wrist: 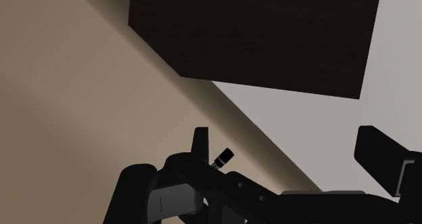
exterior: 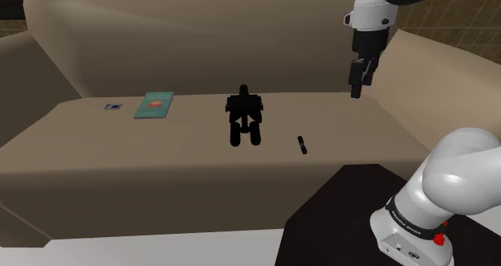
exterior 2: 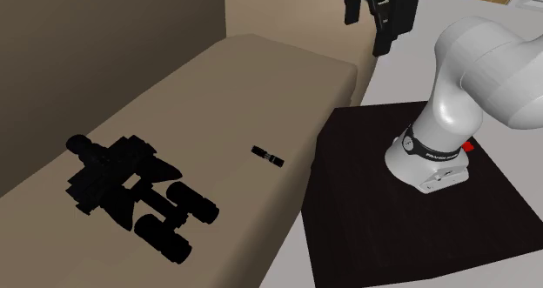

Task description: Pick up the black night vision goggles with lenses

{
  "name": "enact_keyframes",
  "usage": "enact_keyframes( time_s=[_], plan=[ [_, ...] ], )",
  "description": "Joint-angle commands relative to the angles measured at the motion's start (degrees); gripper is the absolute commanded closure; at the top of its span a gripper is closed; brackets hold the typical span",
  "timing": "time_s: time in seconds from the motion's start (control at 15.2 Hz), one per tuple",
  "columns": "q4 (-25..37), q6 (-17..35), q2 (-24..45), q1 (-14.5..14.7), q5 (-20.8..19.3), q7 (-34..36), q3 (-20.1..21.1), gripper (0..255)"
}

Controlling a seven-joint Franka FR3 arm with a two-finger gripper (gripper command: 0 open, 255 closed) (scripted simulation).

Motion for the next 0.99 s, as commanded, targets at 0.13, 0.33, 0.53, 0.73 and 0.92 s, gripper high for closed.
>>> enact_keyframes(
  time_s=[0.13, 0.33, 0.53, 0.73, 0.92],
  plan=[
    [-1.23, 3.86, 1.9, -0.13, 1.5, 3.59, 1.69, 0],
    [-2.39, 9.75, 5.46, -0.33, 3.42, 8.81, 4.17, 0],
    [-2.71, 15.65, 9.83, -0.63, 4.85, 13.89, 6.56, 0],
    [-2.18, 21.41, 14.89, -1.0, 5.69, 18.94, 8.79, 0],
    [-0.81, 26.87, 20.5, -1.55, 5.87, 24.01, 10.85, 0]
  ],
)
